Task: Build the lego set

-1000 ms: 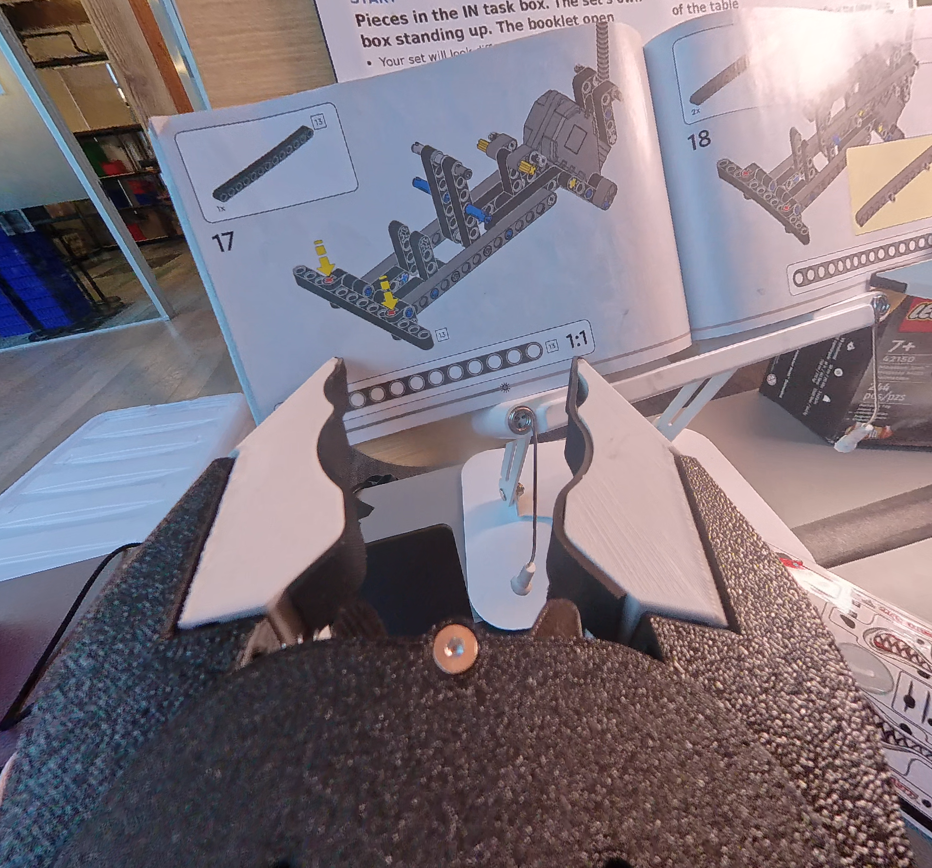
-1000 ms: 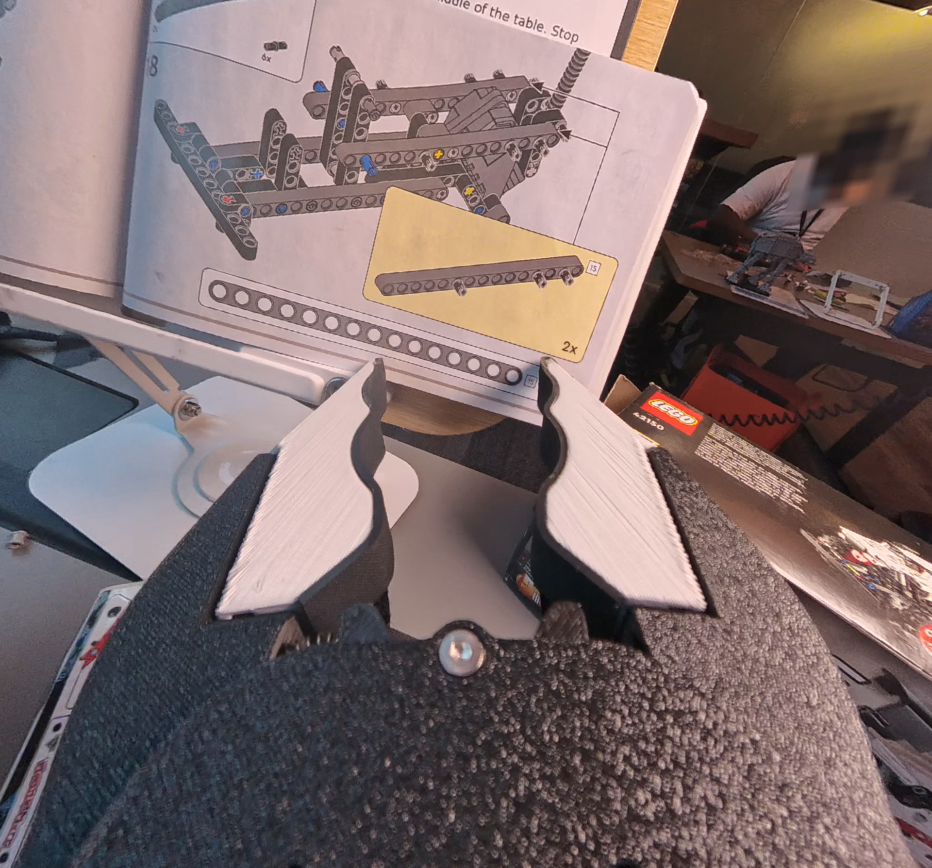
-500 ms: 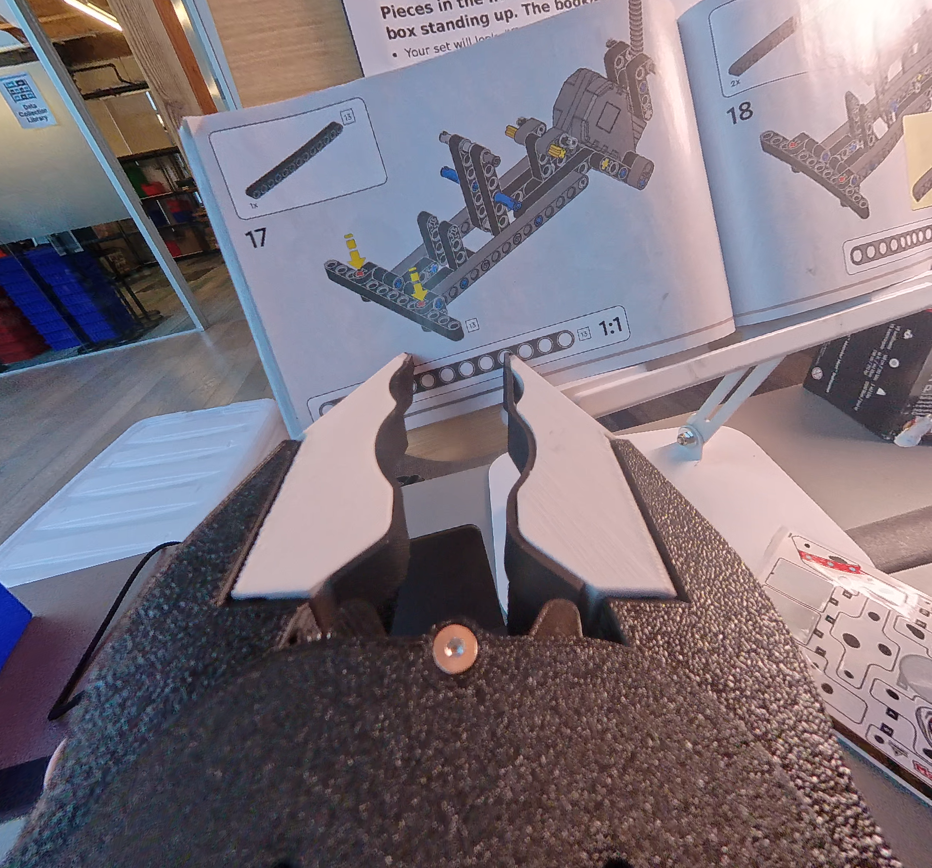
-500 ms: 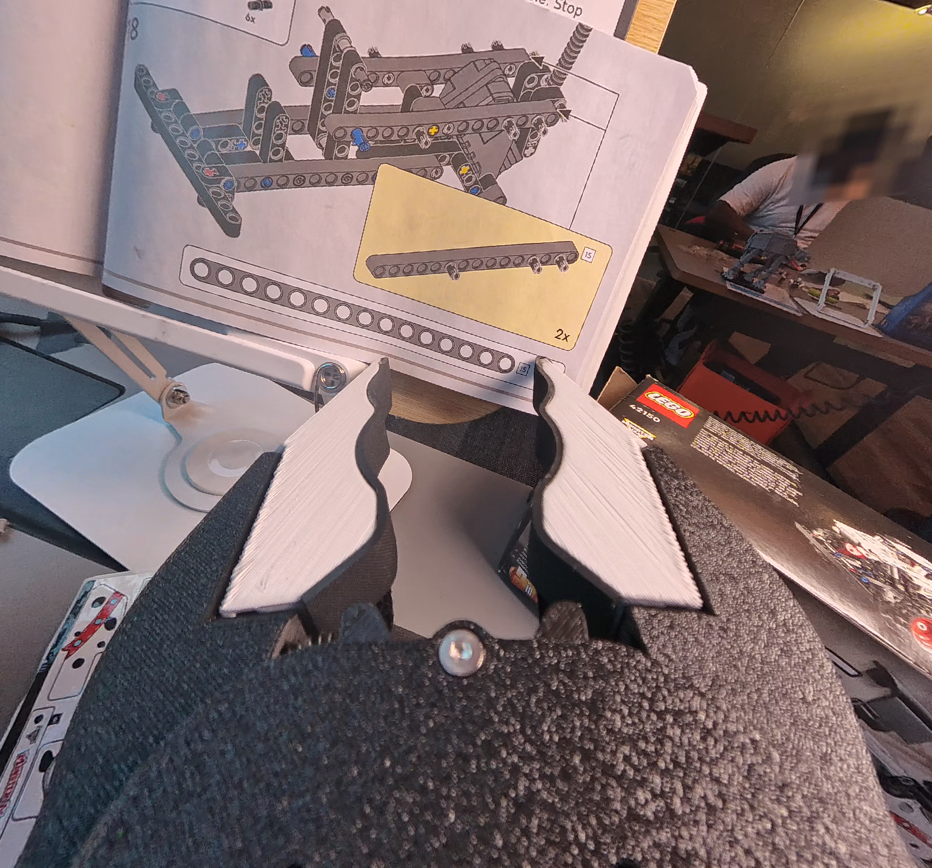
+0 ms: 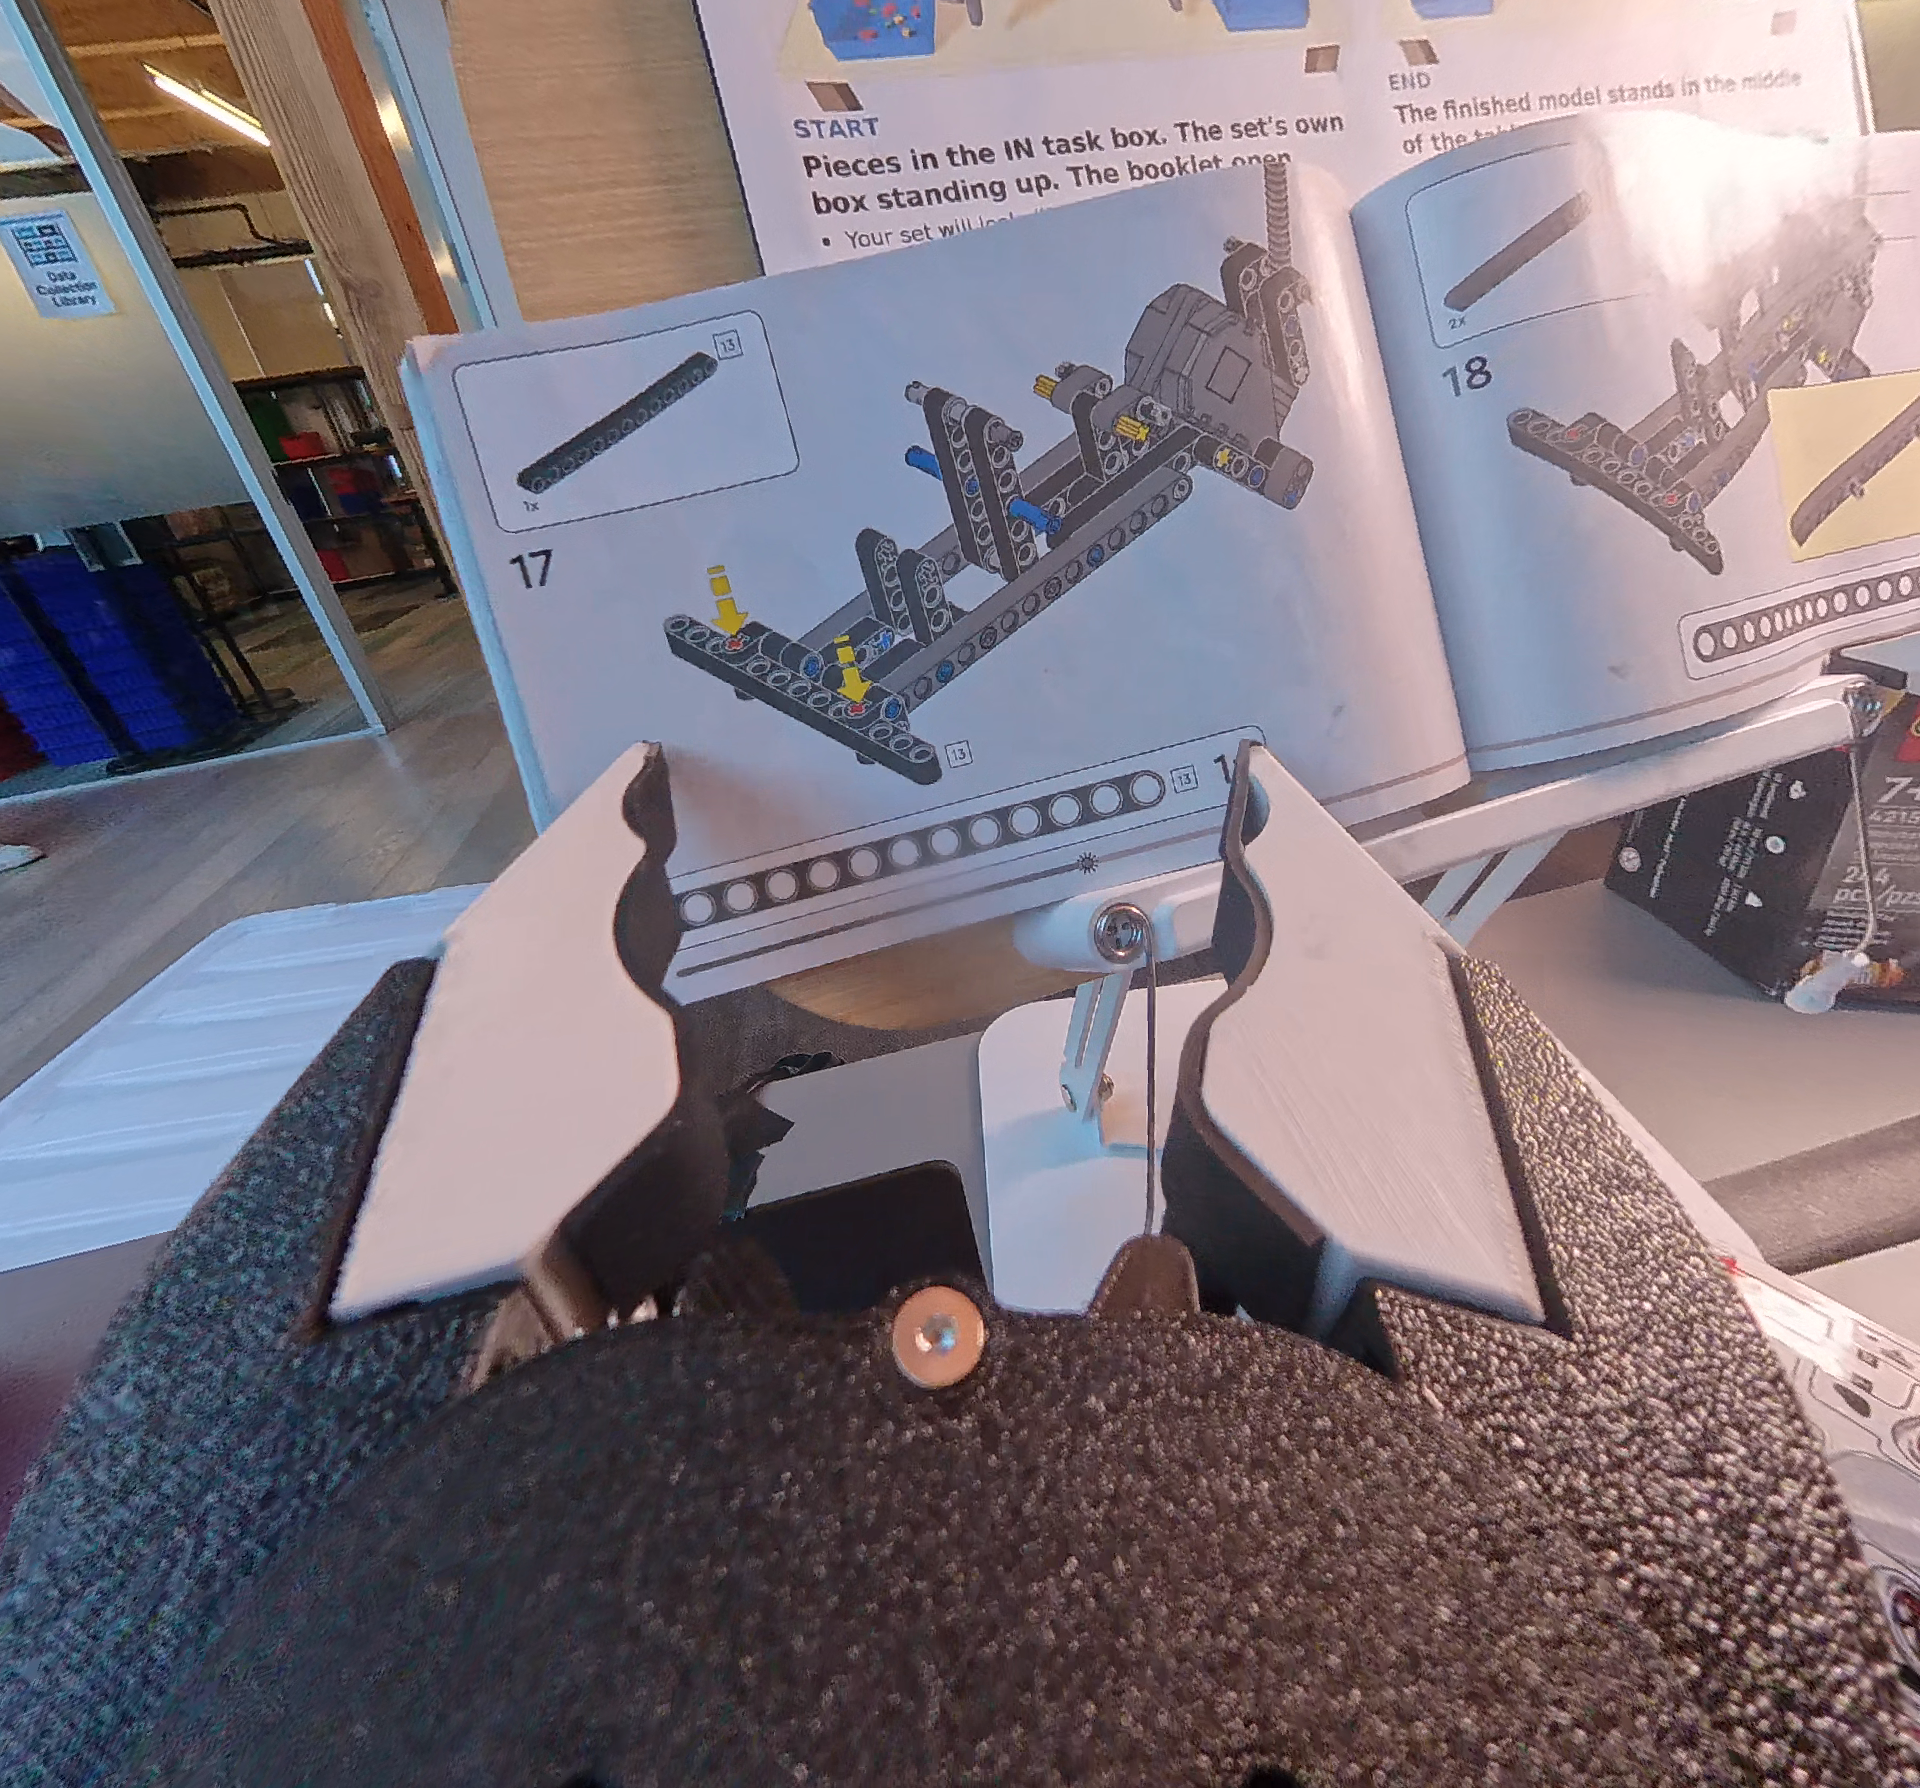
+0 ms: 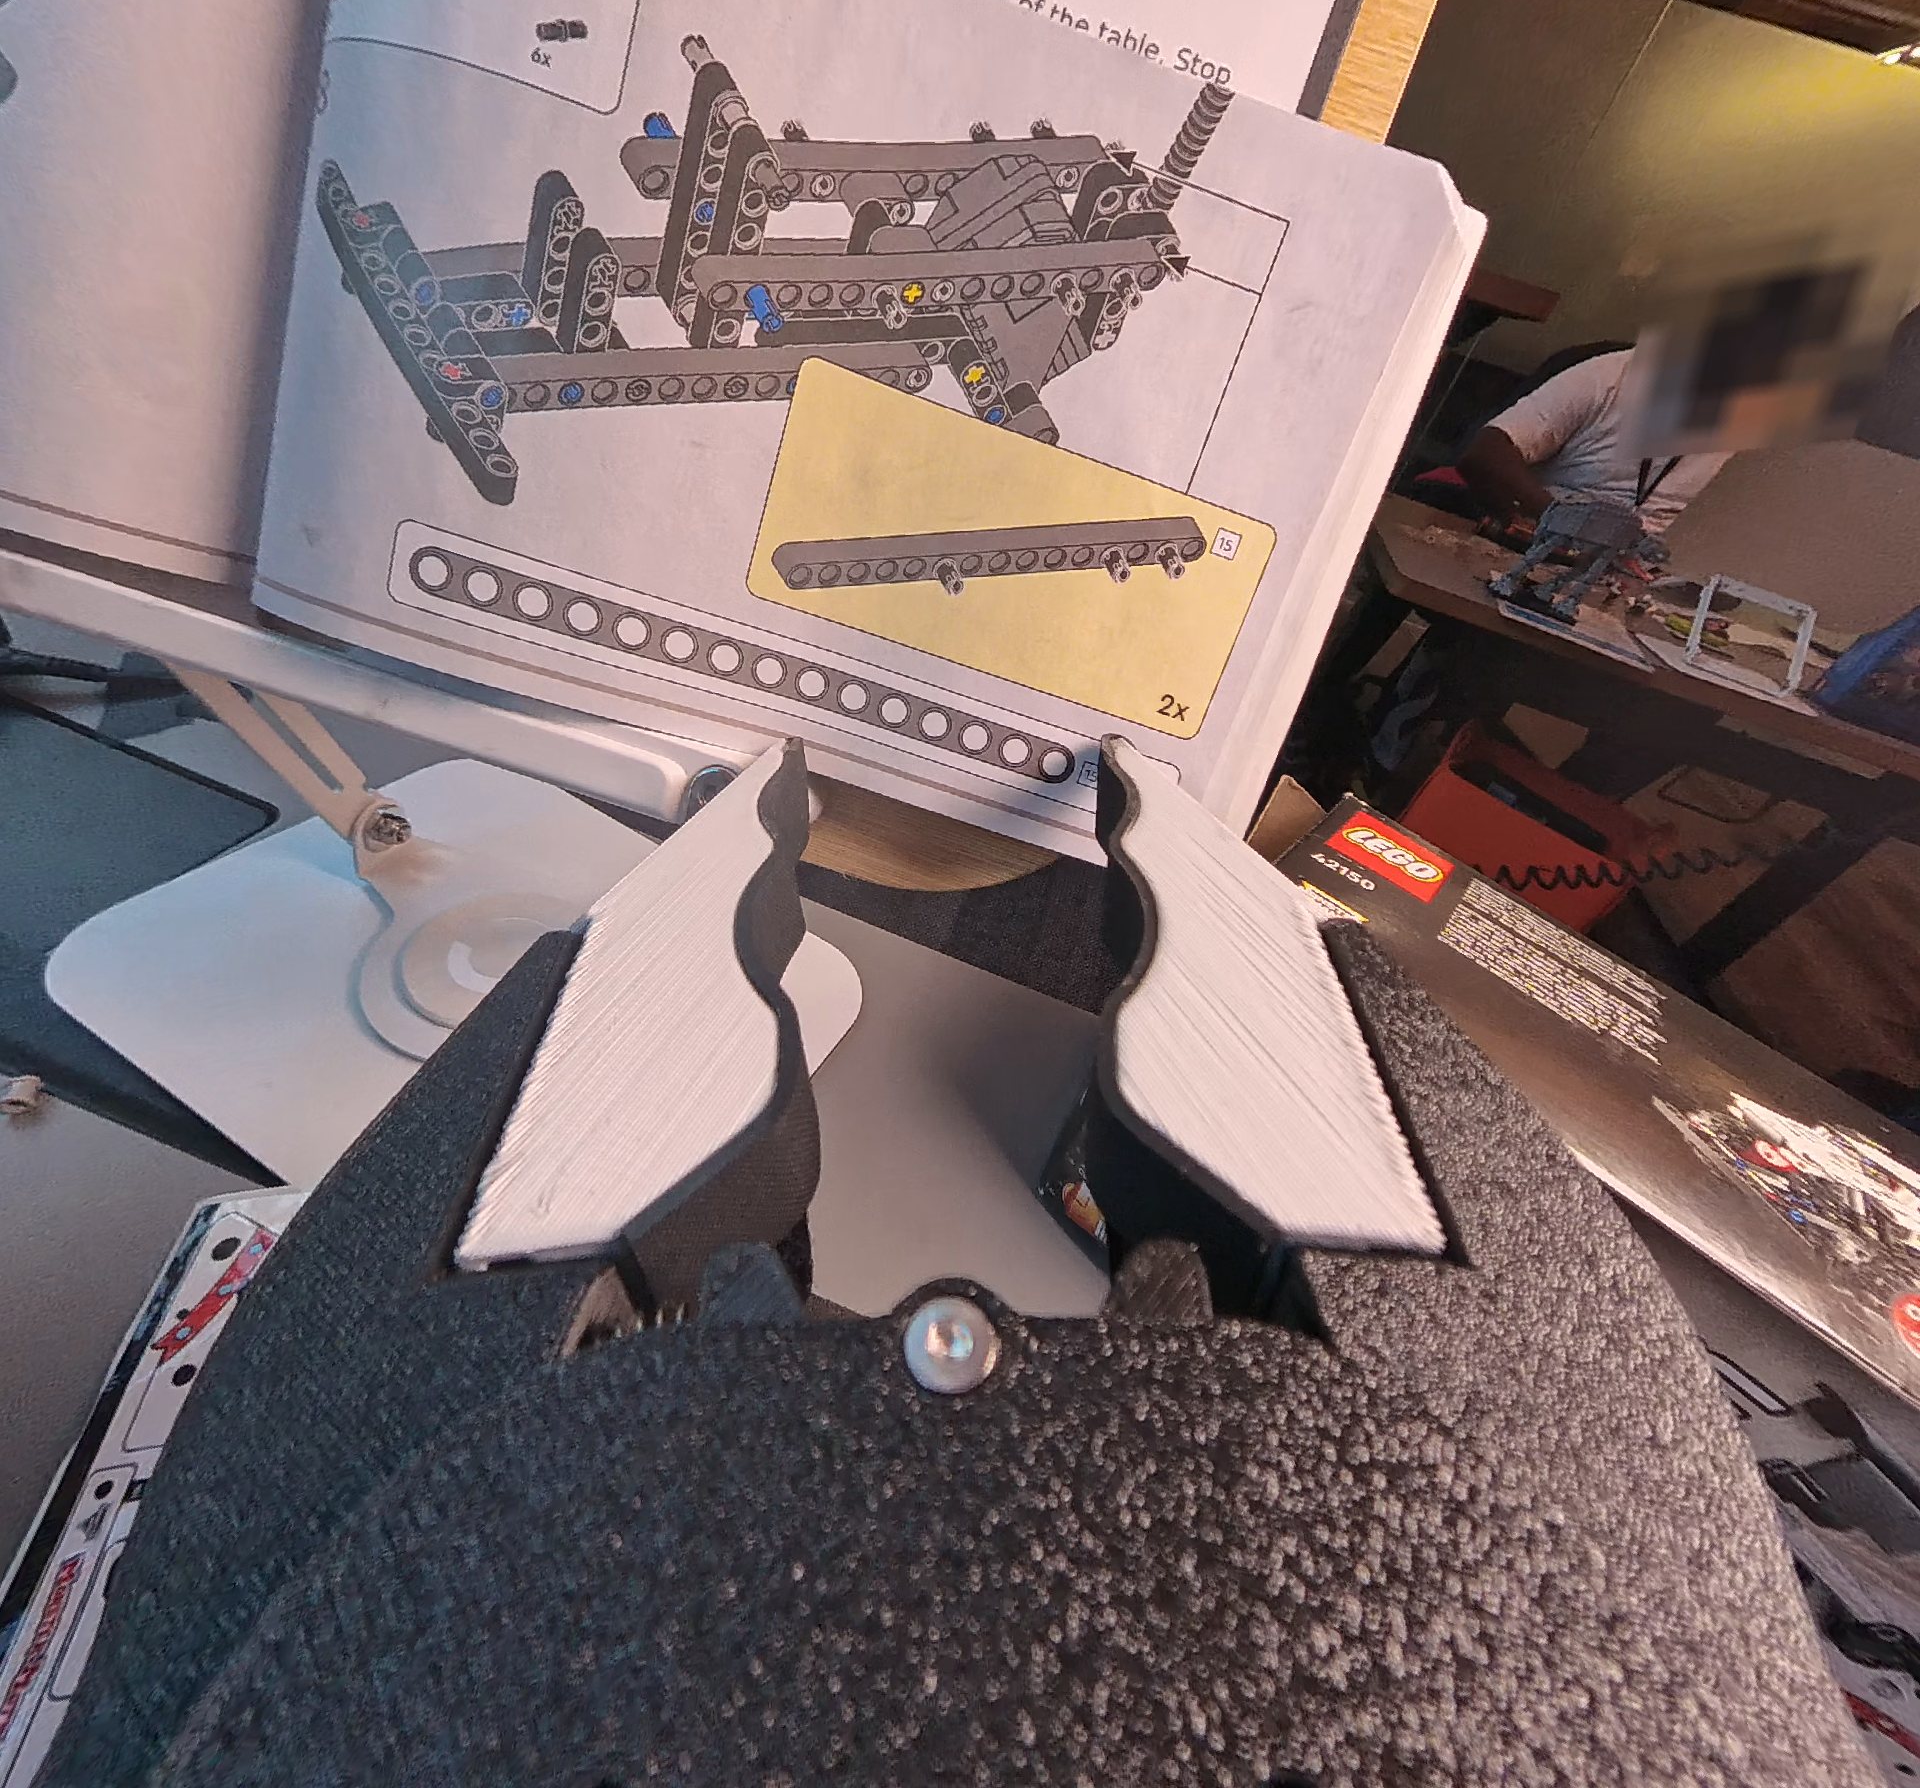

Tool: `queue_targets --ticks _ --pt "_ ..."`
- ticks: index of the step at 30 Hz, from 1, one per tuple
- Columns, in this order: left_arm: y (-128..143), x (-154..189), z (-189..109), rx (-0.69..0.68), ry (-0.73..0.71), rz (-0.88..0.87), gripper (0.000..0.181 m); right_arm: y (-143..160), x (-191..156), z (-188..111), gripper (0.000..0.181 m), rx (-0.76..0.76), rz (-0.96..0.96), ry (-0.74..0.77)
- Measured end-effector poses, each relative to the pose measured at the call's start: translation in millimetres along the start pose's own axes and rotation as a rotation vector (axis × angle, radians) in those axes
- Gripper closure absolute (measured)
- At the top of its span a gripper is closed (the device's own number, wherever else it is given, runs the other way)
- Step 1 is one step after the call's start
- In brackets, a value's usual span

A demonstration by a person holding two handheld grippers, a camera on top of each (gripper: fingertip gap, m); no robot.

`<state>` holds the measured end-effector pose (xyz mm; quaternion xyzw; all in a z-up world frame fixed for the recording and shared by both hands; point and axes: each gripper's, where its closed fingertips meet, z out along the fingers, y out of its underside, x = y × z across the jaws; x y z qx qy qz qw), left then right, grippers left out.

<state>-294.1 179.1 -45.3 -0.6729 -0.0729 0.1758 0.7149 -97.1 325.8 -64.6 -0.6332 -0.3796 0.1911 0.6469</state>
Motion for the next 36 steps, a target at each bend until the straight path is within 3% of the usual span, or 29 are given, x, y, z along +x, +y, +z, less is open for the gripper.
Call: queue_targets --ticks 6,17,36 --pt "5 -1 3 -0.003 -0.035 0.061 0.104 1 0 0 0.125 0.001 0.007 -0.006" --pt "4 -8 0 -0.002 -0.058 0.081 0.130 1 0 -1 0.126 0.011 0.011 -0.006" --pt "-17 -16 -17 0.015 -0.020 0.004 0.125 1 0 -2 0.127 0.001 0.010 -0.003"
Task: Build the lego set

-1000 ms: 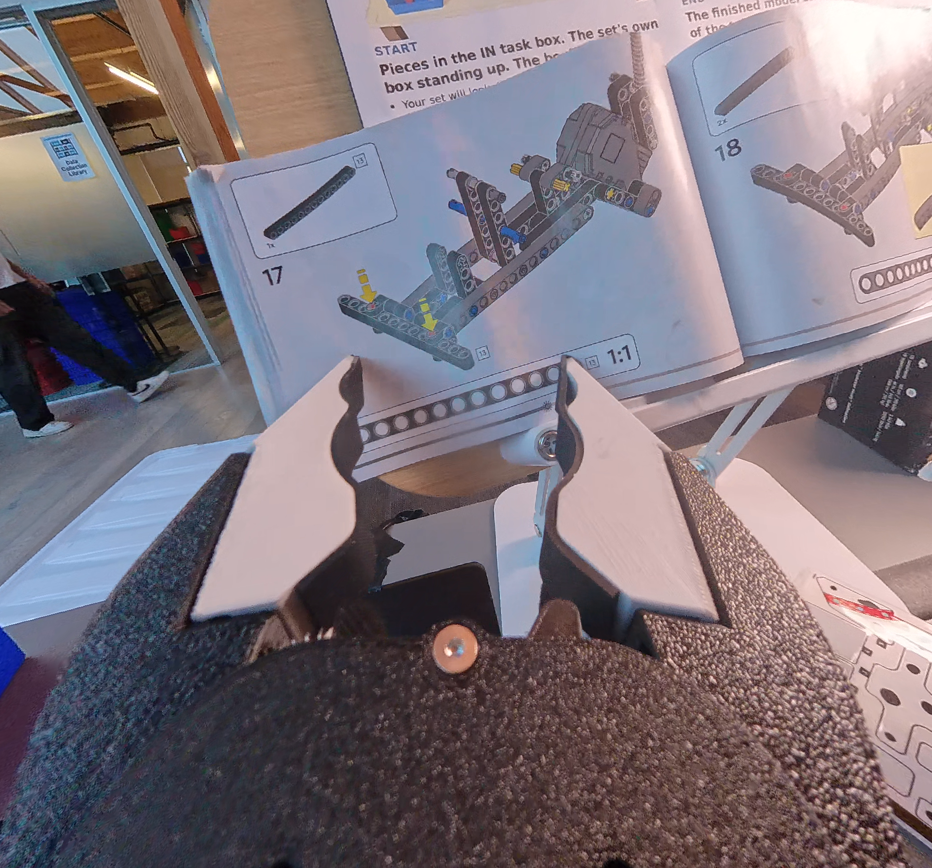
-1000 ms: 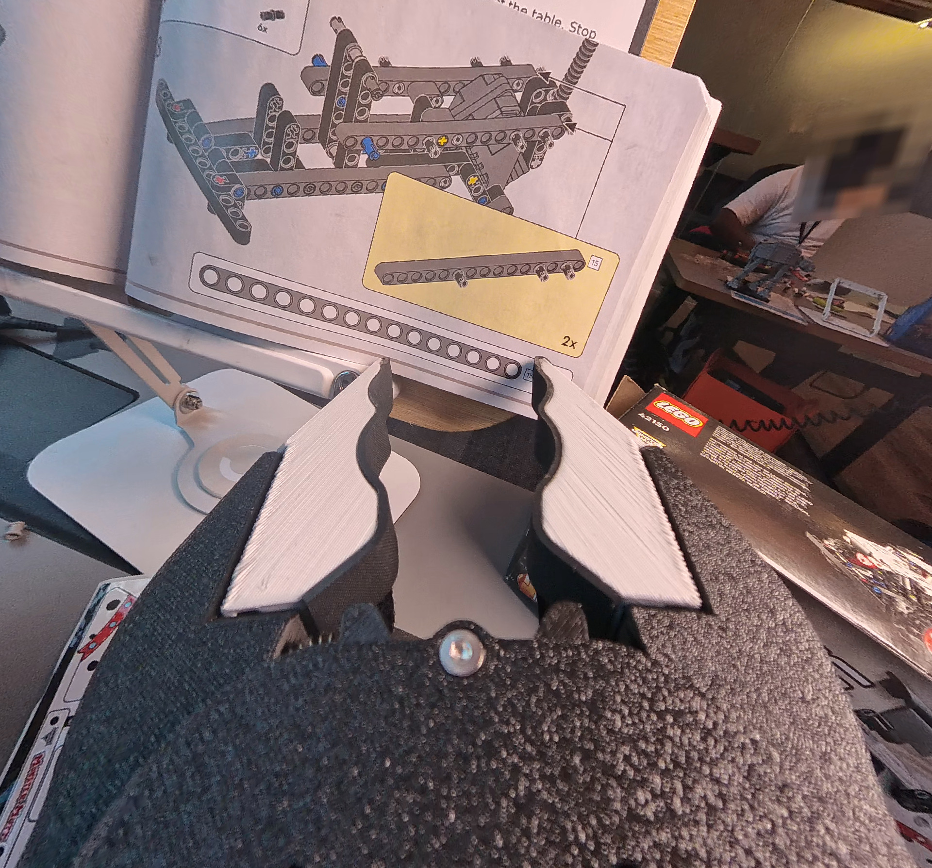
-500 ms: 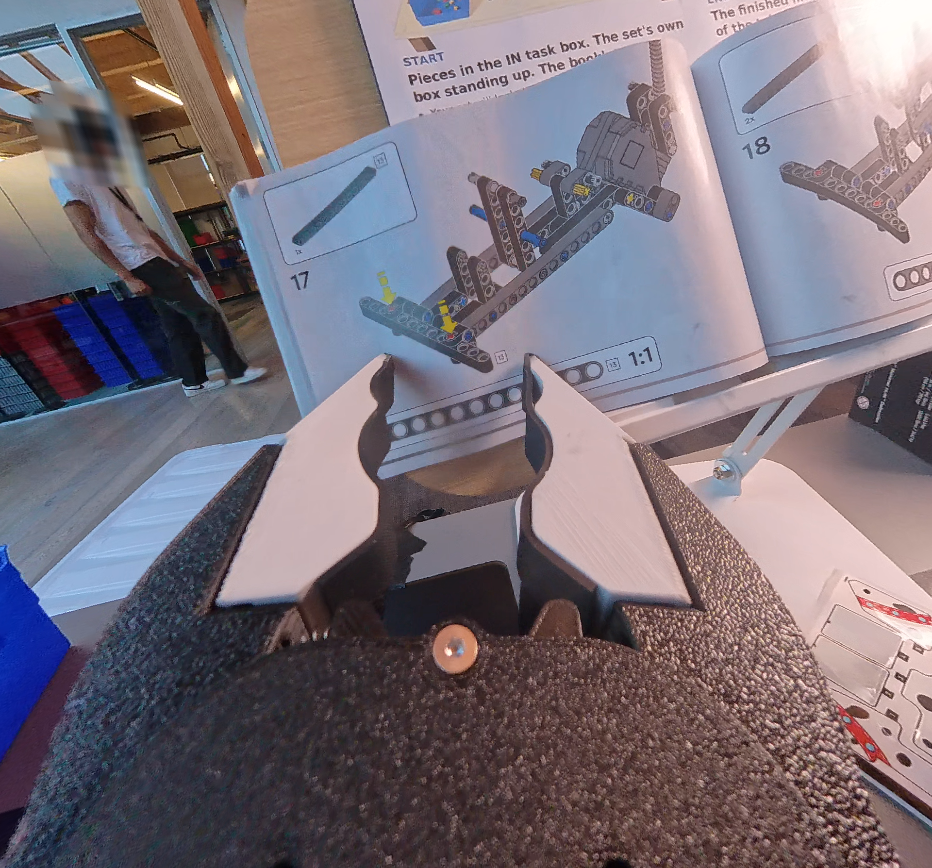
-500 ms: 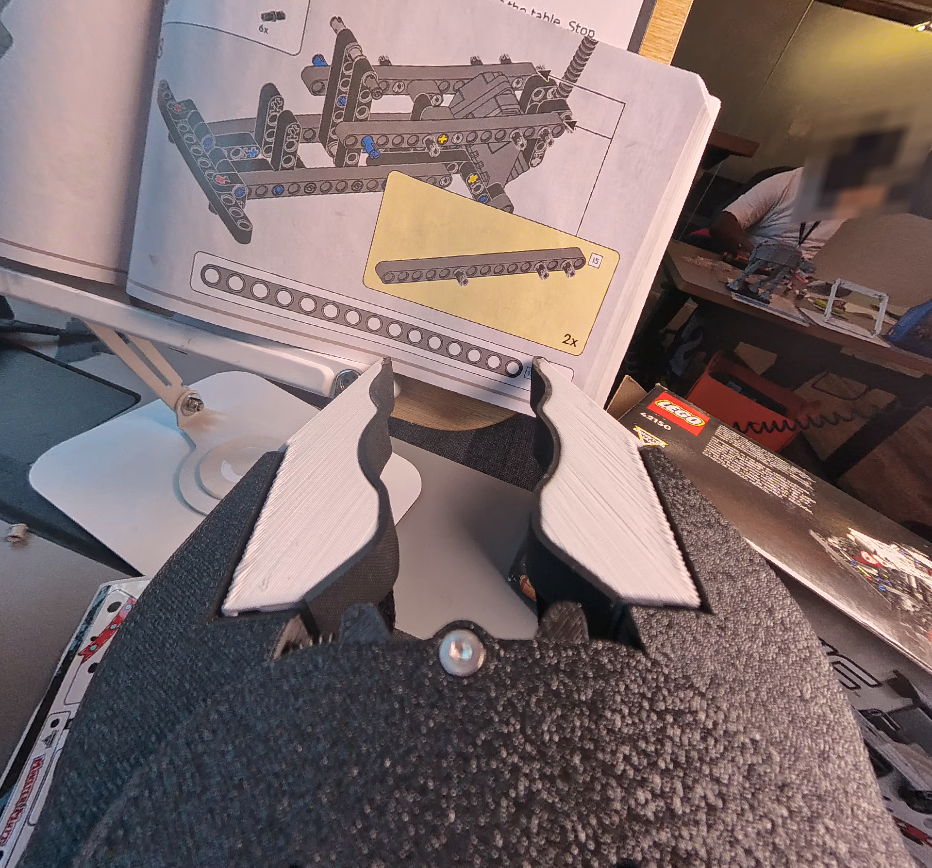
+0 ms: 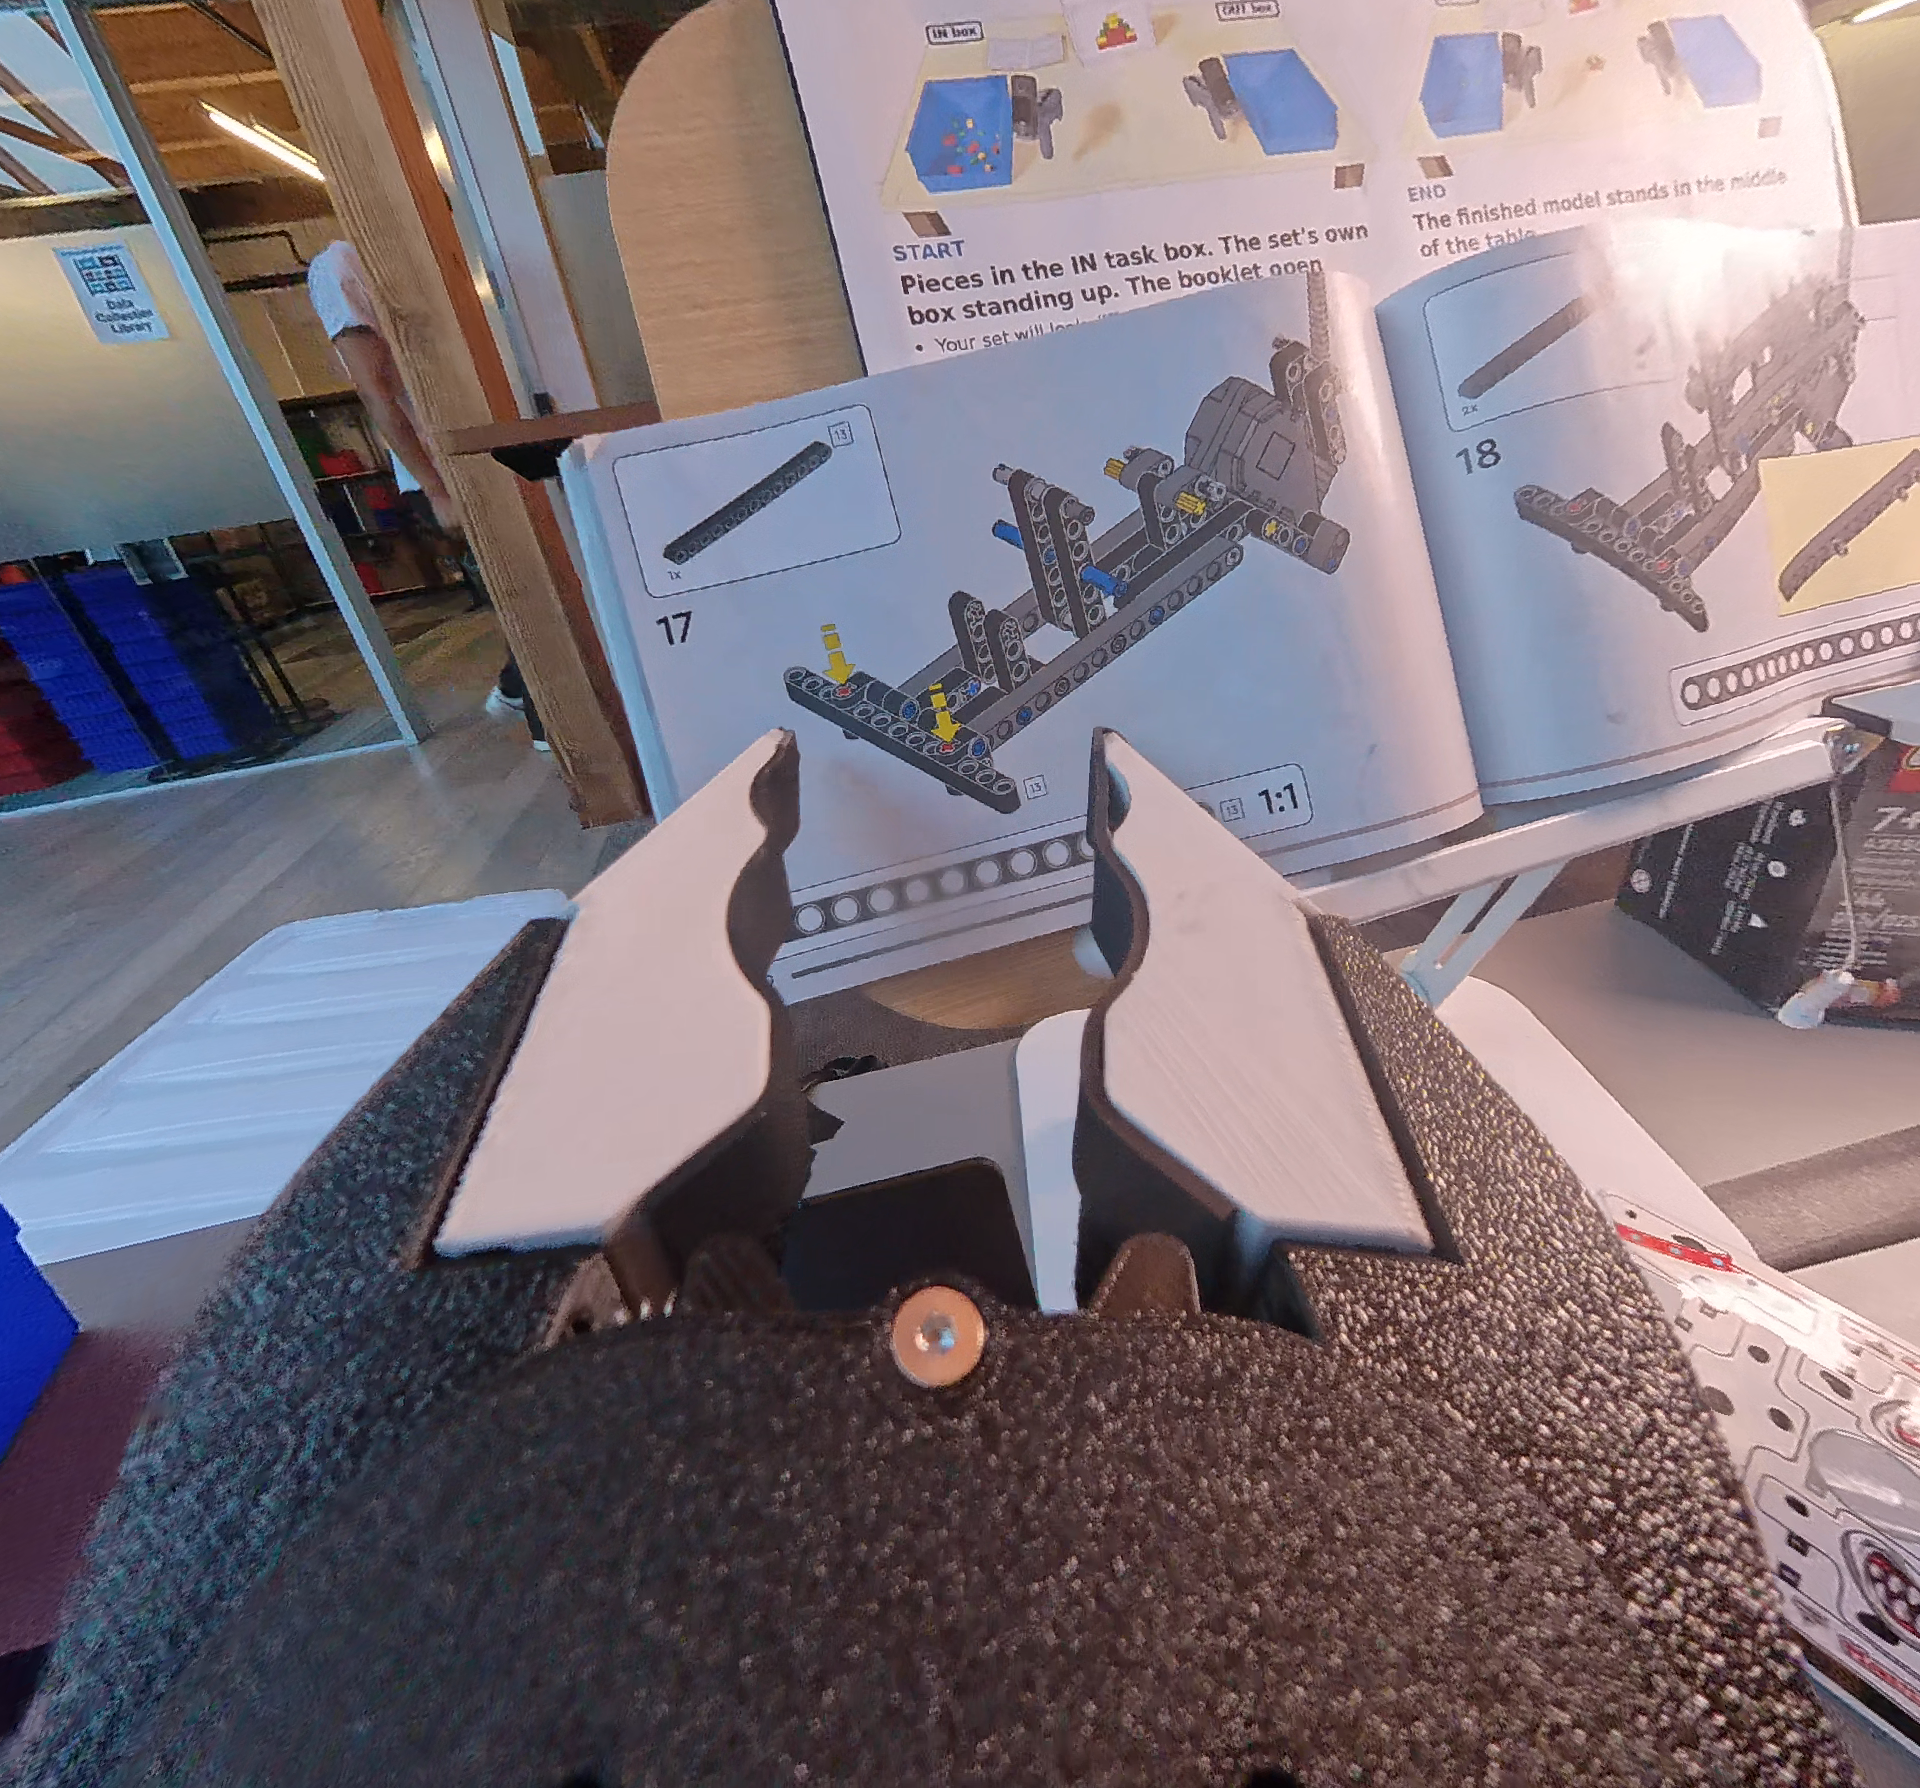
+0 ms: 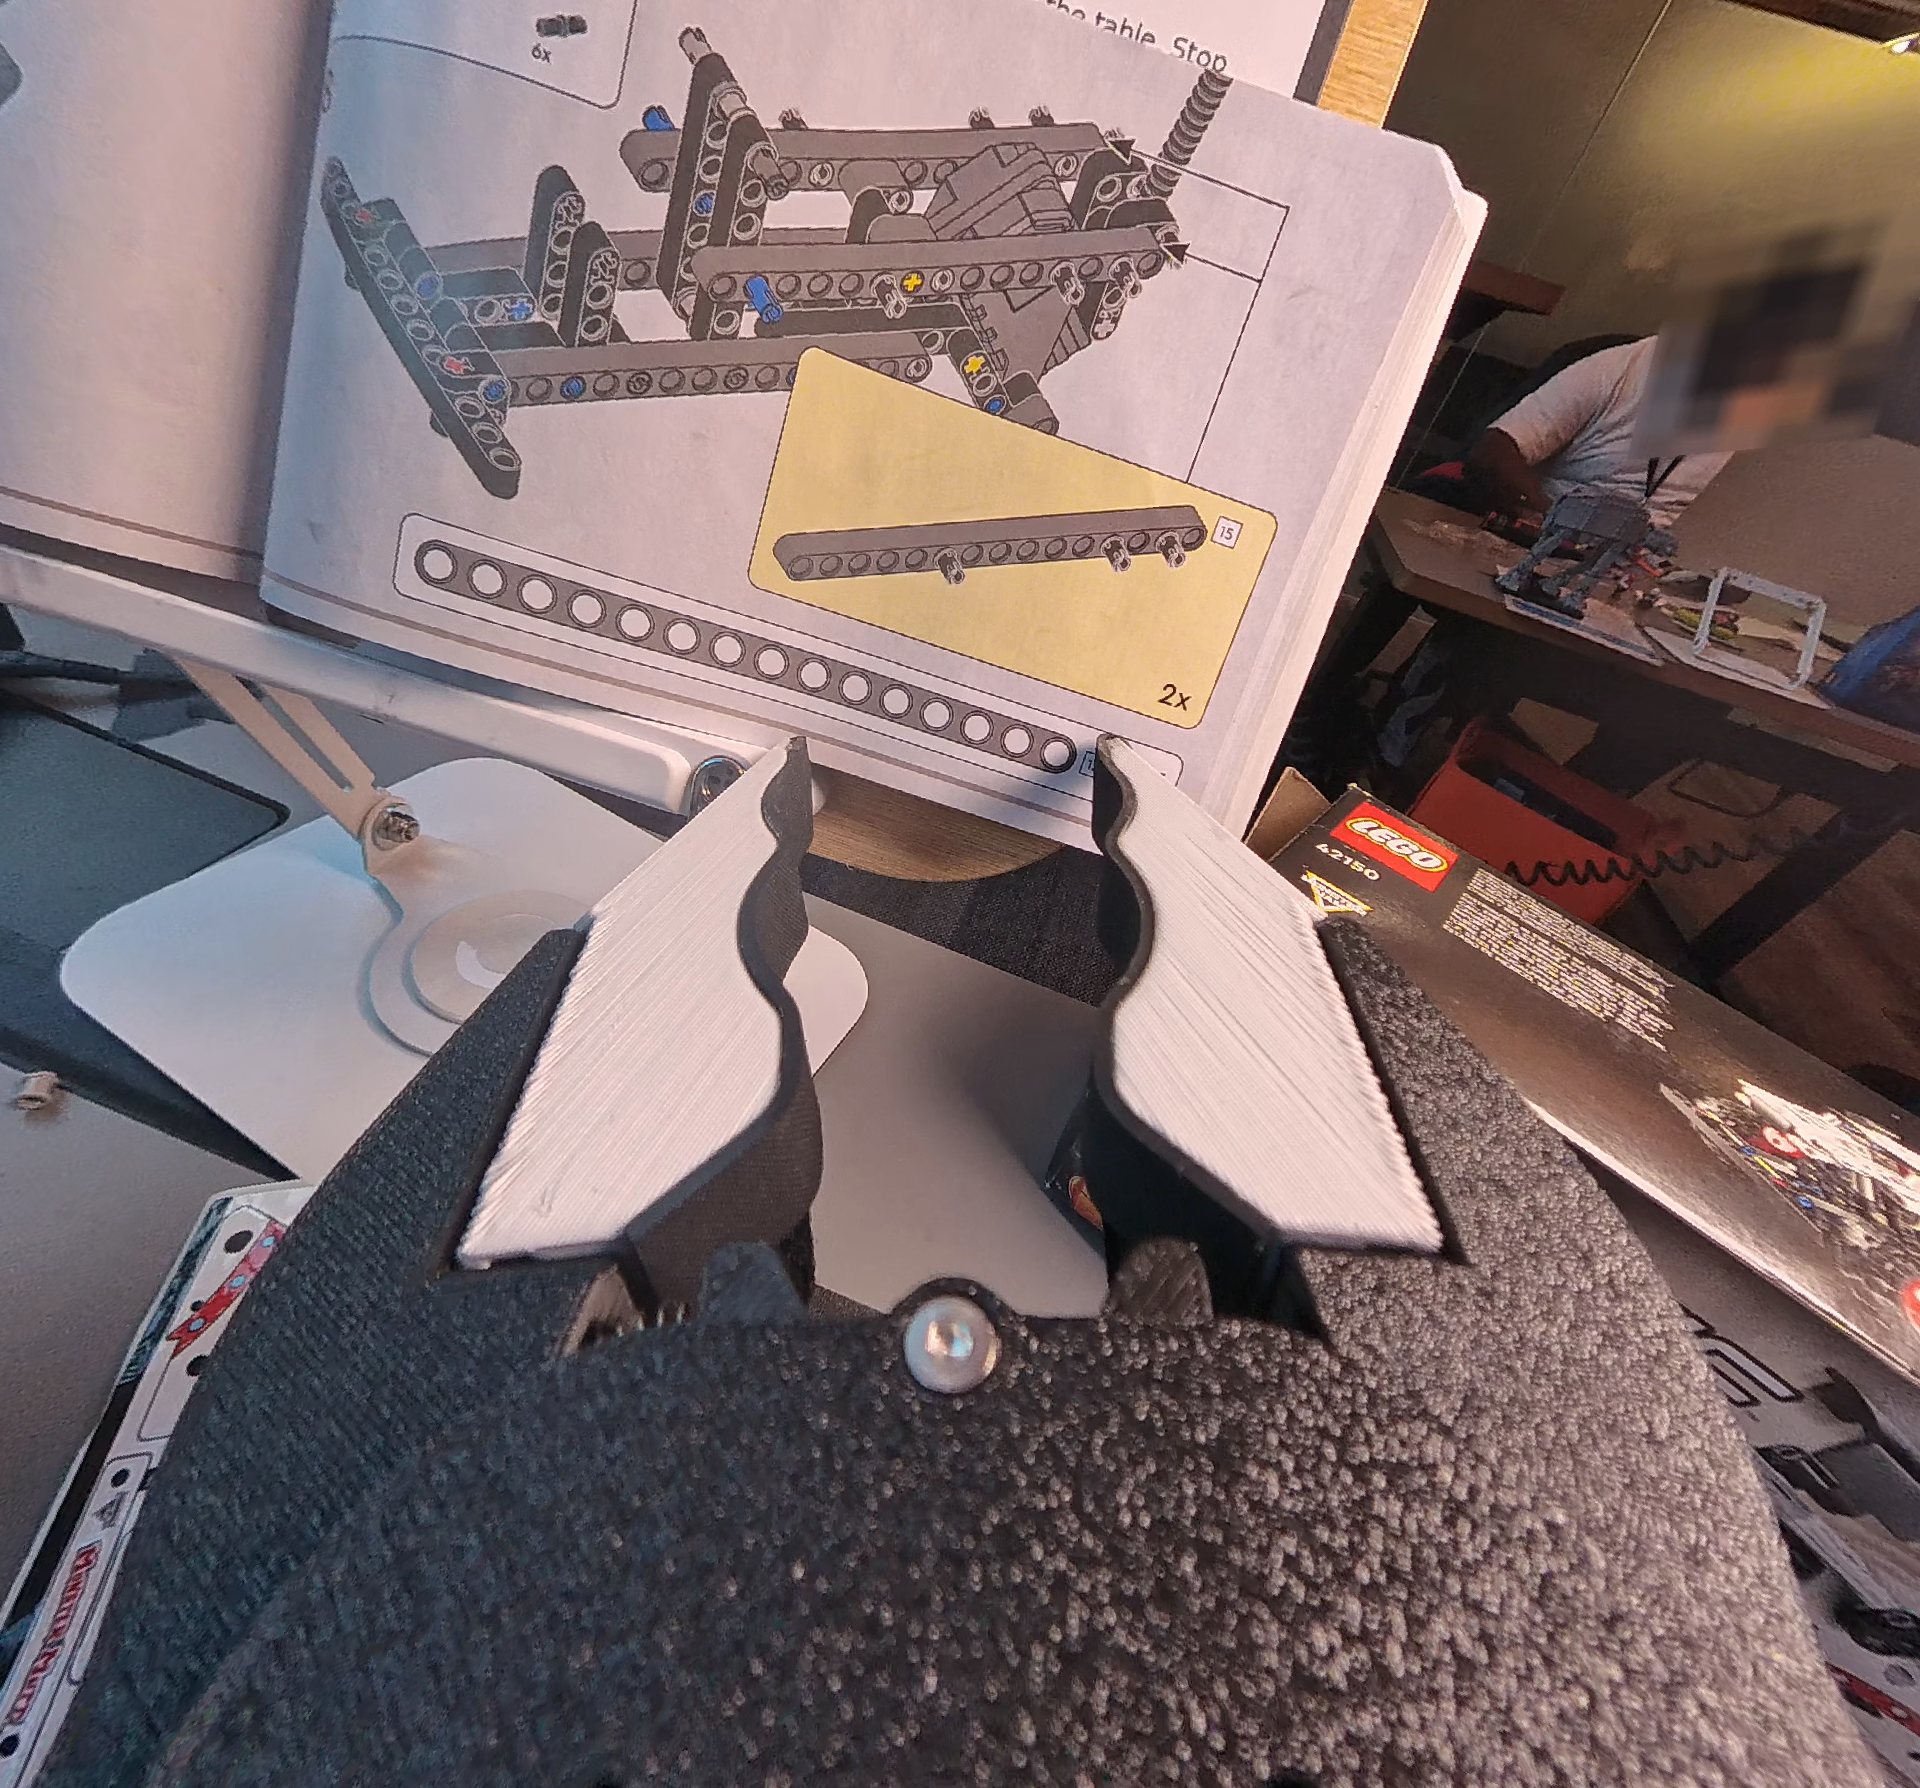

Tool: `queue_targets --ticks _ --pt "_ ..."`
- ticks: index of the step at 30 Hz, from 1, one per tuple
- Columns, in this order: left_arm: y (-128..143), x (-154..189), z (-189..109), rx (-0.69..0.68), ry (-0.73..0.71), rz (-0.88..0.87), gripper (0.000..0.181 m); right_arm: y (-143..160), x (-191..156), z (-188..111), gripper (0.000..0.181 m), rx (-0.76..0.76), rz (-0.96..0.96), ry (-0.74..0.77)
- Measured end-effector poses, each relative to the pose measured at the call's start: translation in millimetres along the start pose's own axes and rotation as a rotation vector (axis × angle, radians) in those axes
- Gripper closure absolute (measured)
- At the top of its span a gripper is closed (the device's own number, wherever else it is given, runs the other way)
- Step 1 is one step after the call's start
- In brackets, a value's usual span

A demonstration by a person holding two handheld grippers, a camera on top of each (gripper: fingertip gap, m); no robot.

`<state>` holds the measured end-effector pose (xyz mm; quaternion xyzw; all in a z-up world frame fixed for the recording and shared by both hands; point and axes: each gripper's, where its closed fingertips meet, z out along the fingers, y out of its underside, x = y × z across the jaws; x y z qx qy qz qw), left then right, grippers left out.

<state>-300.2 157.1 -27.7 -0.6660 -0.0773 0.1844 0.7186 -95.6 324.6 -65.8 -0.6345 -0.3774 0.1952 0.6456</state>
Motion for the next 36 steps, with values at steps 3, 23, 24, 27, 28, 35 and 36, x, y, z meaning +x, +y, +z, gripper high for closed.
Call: queue_targets --ticks 3,23,24,27,28,35,36 --pt "-4 3 -6 0.009 0.017 -0.017 0.123 -1 0 -1 0.126 0.002 -0.001 0.000" --pt "-34 52 -100 -0.001 0.301 -0.270 0.107 -56 -40 -48 0.151 0.189 0.034 -0.127" --pt "-34 56 -109 -0.005 0.309 -0.256 0.107 -56 -39 -45 0.153 0.186 0.047 -0.124" --pt "-26 66 -137 -0.029 0.324 -0.188 0.108 -54 -36 -38 0.160 0.176 0.063 -0.115" --pt "-21 68 -146 -0.043 0.326 -0.166 0.107 -53 -35 -36 0.162 0.174 0.062 -0.111" --pt "14 75 -193 -0.049 0.262 -0.053 0.109 -49 -21 -18 0.174 0.165 0.074 -0.083" --pt "19 77 -194 -0.051 0.263 -0.036 0.109 -49 -19 -16 0.176 0.167 0.081 -0.081"
